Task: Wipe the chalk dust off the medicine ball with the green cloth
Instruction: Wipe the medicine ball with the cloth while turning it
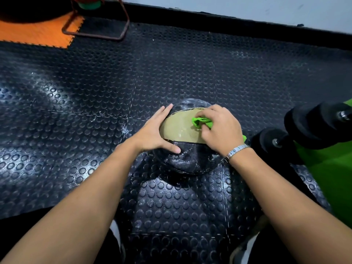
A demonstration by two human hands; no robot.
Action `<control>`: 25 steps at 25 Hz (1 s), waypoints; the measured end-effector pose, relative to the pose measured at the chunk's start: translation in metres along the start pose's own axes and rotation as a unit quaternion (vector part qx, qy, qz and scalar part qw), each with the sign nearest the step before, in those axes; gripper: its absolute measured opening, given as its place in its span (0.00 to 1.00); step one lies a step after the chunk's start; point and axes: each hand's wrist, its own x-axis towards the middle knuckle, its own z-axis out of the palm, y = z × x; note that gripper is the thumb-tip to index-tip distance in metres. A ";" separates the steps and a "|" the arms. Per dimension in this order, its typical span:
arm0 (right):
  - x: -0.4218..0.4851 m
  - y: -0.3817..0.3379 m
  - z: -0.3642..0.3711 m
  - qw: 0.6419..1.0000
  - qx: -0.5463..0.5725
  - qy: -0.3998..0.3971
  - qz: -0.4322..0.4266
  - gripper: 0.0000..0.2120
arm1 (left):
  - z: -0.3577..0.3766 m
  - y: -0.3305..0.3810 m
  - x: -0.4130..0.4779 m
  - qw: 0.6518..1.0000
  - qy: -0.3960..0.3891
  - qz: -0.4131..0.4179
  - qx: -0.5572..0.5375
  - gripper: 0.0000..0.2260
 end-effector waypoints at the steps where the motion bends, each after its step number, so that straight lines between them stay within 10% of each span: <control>1: 0.000 0.001 0.002 1.000 0.024 0.014 0.012 0.16 | 0.000 -0.003 0.000 1.000 0.006 0.001 0.003 0.69; 4: 0.009 -0.013 0.011 0.998 0.028 0.055 0.026 0.10 | -0.001 -0.008 0.000 0.999 0.034 -0.004 -0.012 0.71; 9: 0.004 -0.032 0.011 0.966 -0.107 -0.066 -0.226 0.08 | 0.008 -0.019 0.002 0.998 0.061 -0.009 -0.026 0.74; 21: 0.057 -0.037 -0.012 0.979 -0.161 -0.086 -0.087 0.15 | 0.030 -0.002 0.004 0.989 0.135 -0.014 -0.053 0.67; 25: 0.043 -0.047 0.003 0.961 -0.159 -0.118 -0.195 0.11 | 0.033 0.002 0.008 0.991 0.131 -0.006 -0.039 0.69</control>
